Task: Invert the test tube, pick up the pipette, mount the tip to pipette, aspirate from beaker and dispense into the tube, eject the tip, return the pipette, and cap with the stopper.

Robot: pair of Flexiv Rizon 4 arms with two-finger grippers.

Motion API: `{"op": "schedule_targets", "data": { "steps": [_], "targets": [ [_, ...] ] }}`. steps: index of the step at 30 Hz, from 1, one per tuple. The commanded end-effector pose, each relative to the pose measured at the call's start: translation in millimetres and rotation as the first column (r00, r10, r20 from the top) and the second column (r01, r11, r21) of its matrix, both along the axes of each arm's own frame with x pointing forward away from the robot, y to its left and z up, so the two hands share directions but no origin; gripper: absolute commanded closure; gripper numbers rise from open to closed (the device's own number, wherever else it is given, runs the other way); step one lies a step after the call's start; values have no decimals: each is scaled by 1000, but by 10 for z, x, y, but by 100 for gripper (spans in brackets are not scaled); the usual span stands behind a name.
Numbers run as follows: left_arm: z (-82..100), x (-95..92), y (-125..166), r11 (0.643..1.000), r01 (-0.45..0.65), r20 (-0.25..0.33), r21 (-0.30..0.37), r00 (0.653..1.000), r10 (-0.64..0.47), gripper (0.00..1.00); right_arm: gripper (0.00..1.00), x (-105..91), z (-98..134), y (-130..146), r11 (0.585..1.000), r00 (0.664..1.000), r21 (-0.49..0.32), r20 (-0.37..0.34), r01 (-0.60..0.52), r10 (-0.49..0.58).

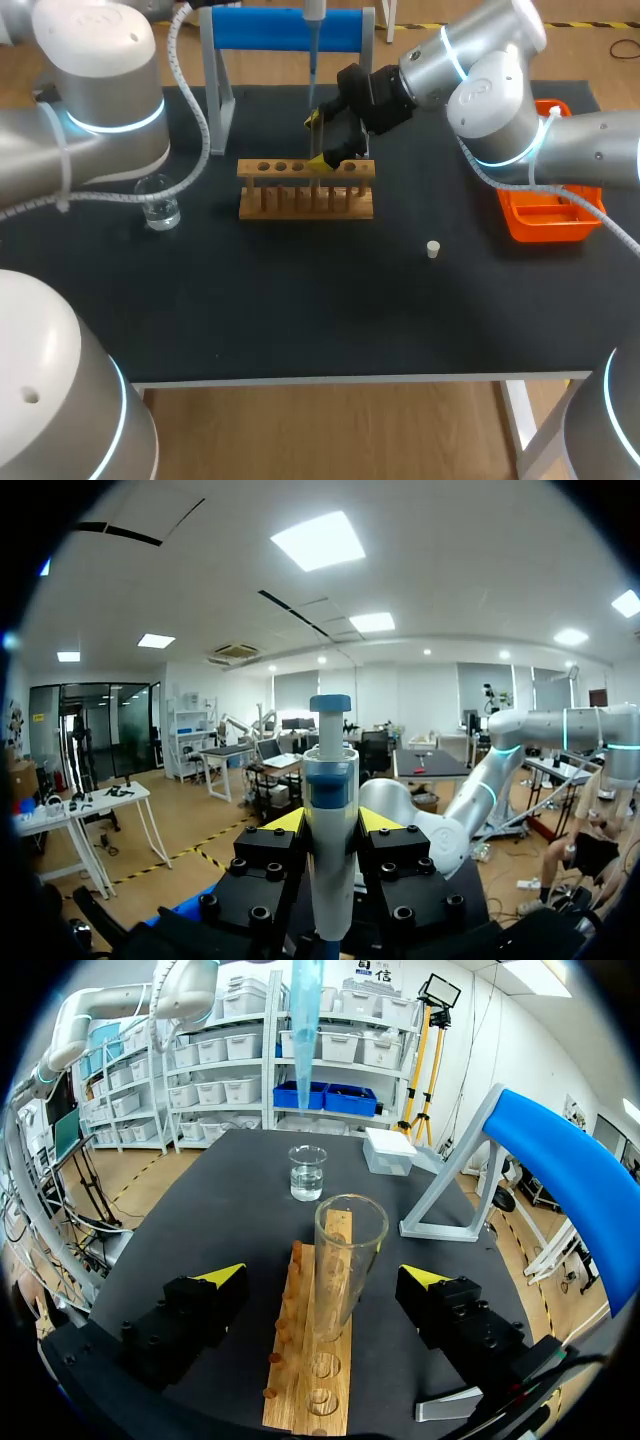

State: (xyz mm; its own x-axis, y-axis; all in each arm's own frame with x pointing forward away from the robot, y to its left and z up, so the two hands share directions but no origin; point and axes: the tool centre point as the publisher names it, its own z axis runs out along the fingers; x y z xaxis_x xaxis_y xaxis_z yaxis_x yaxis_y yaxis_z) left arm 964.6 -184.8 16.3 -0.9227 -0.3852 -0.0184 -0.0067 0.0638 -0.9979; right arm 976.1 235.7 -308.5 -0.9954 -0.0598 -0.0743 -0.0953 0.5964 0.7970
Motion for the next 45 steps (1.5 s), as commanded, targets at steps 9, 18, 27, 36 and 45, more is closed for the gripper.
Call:
{"op": "schedule_targets", "data": {
  "steps": [9, 18, 27, 36, 45],
  "targets": [
    [-98, 18, -65, 999, 14, -1, -34, 1000, -14, 100, 0, 2, 9, -7, 1000, 1000, -2, -2, -1, 1],
    [-160, 52, -98, 998, 23, -3, -51, 1000, -23, 100, 0, 2, 9, -7, 1000, 1000, -2, -2, -1, 1],
    [-181, 109, -69, 999, 17, 11, -48, 1000, -17, 100, 0, 2, 9, -7, 1000, 1000, -2, -2, -1, 1],
    [-211, 147, -51, 999, 16, 21, -46, 1000, -15, 100, 0, 2, 9, -7, 1000, 1000, -2, -2, -1, 1],
    [-260, 179, -22, 999, 10, 24, -42, 1000, -9, 100, 0, 2, 9, -7, 1000, 1000, -2, -2, -1, 1]
  ]
}}
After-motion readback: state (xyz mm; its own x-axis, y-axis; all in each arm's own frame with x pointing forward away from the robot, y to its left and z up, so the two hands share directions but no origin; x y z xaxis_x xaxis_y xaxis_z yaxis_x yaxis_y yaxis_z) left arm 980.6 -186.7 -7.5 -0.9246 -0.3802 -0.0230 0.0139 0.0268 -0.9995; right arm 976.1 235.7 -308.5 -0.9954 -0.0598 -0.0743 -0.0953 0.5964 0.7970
